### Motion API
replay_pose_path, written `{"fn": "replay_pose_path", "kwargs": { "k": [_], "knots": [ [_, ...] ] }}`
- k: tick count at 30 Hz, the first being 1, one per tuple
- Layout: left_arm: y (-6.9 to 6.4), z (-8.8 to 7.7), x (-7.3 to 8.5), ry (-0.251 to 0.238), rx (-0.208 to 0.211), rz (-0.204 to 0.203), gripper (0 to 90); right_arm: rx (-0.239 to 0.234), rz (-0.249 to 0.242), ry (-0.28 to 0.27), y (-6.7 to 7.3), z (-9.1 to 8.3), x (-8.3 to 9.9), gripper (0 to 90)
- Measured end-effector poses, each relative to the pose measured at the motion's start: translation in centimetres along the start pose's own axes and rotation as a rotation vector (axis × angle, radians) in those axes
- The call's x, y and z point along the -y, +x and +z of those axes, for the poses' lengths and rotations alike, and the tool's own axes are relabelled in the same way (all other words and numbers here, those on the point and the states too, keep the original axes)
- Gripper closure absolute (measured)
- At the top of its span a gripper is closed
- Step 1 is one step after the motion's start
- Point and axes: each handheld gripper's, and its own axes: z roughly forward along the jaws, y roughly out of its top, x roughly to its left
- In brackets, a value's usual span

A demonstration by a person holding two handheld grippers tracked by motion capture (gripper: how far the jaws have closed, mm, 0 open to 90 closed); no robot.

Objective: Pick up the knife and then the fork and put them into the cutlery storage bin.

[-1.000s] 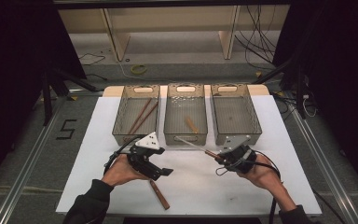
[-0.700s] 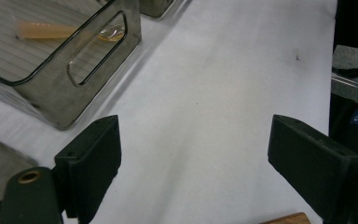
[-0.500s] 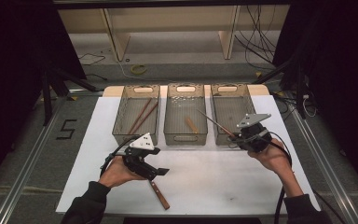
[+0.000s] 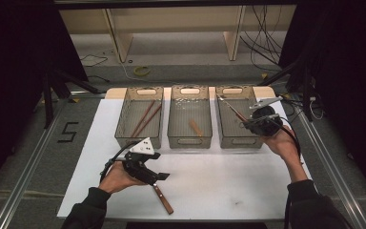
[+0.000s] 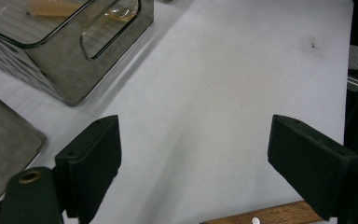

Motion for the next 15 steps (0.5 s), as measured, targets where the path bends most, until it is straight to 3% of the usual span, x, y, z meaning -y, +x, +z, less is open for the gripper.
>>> {"fn": "replay_pose_path", "kwargs": {
  "k": [8, 15],
  "knots": [
    [0.1, 0.0, 0.4, 0.011, -0.009, 0.002, 16.9, 0.030, 0.069, 0.031, -1.4, 1.5, -0.8, 81.7],
    [0.3, -0.2, 0.6, 0.014, -0.018, 0.002, 17.1, 0.048, 0.101, 0.063, -1.7, 2.9, -1.6, 81.6]
  ]
}}
